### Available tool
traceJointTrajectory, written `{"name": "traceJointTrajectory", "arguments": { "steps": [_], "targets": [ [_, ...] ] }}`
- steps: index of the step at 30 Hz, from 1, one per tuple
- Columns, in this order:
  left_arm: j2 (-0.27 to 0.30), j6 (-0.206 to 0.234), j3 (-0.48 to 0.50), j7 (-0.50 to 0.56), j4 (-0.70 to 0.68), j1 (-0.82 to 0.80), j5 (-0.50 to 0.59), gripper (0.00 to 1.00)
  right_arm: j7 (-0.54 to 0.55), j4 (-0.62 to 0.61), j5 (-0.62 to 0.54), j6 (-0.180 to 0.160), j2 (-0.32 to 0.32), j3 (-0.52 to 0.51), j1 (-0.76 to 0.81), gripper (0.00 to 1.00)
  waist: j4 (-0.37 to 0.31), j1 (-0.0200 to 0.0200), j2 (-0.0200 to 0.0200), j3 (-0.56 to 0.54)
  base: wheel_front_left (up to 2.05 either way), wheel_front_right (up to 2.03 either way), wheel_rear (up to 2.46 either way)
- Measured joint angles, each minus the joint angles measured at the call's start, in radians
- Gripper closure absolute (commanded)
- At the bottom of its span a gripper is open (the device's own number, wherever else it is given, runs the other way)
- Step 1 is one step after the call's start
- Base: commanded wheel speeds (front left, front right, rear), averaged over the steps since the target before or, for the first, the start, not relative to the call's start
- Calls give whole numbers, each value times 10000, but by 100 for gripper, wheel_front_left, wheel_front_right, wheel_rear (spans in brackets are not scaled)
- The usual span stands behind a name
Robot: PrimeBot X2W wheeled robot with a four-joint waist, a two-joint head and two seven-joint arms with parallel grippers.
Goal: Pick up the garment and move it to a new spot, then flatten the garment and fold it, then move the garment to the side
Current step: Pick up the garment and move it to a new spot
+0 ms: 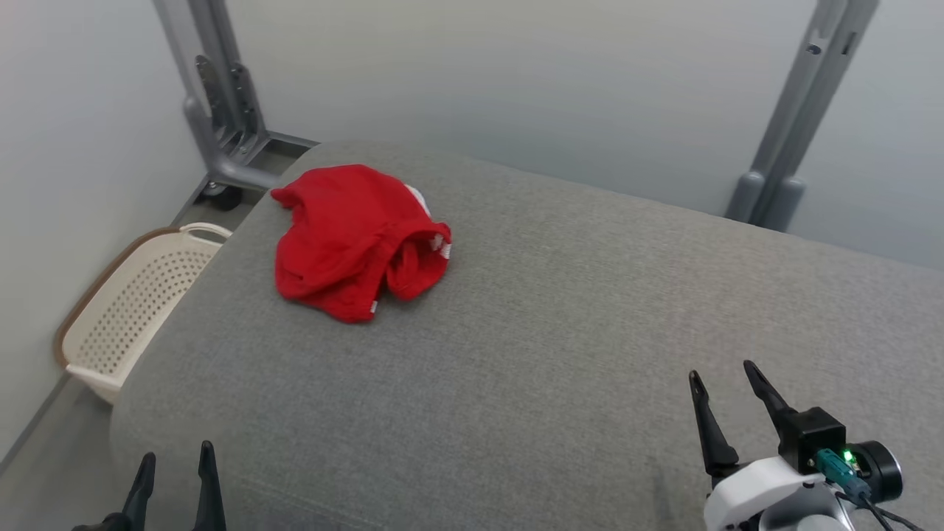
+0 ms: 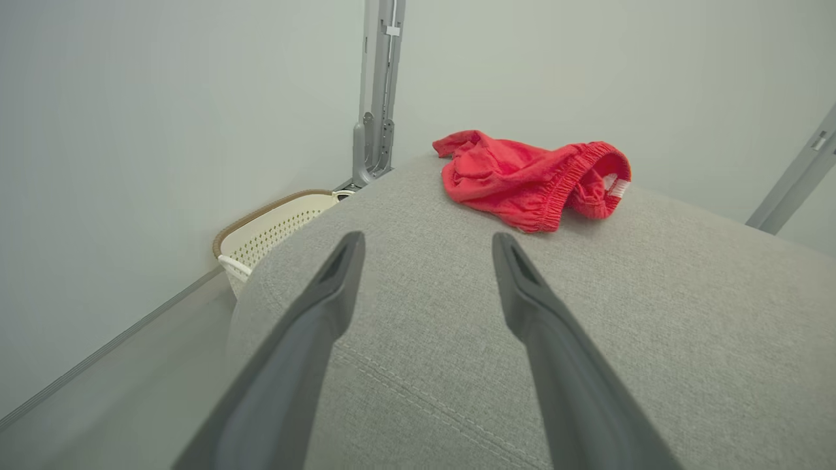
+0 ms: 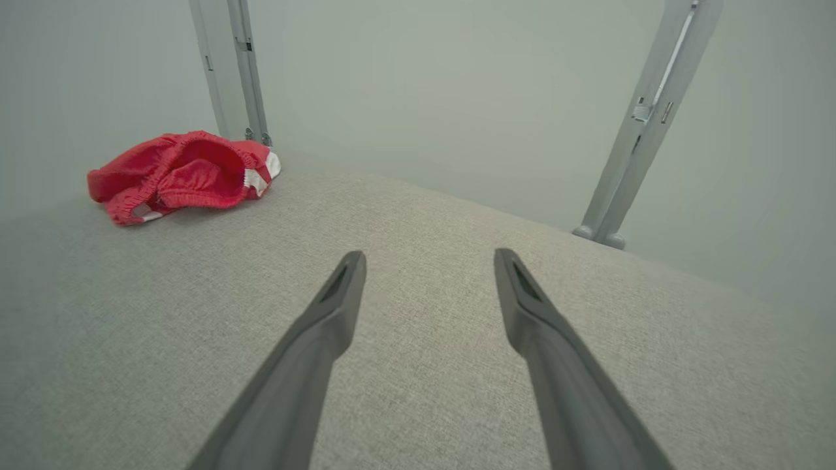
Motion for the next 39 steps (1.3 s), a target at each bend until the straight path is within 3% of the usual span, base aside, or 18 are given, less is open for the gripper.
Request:
{"name": "traceJointTrajectory", "arguments": {
  "steps": [9,24,33,37,39],
  "targets": [
    [-353,54,504,0,-708,367,4,0,-2,401,73,0,4,535,-641,0,931,0,0,271,0,0,0],
    [-418,29,272,186,-447,223,-132,0,0,236,128,0,-25,123,-376,0,1002,0,0,373,0,0,0],
    [-454,184,-144,2863,-98,-2703,-1728,0,-2,-715,-63,0,-234,-531,-306,0,1142,0,0,861,0,0,0],
    [-522,272,-476,4288,872,-4767,-2207,0,-2,-1026,-115,0,-577,-546,-781,0,1149,1,0,1435,0,0,0],
    [-550,259,-541,5172,1438,-5792,-2951,0,-2,-1116,-140,0,-748,-487,-1004,0,1103,1,0,1778,0,0,0]
  ]
}}
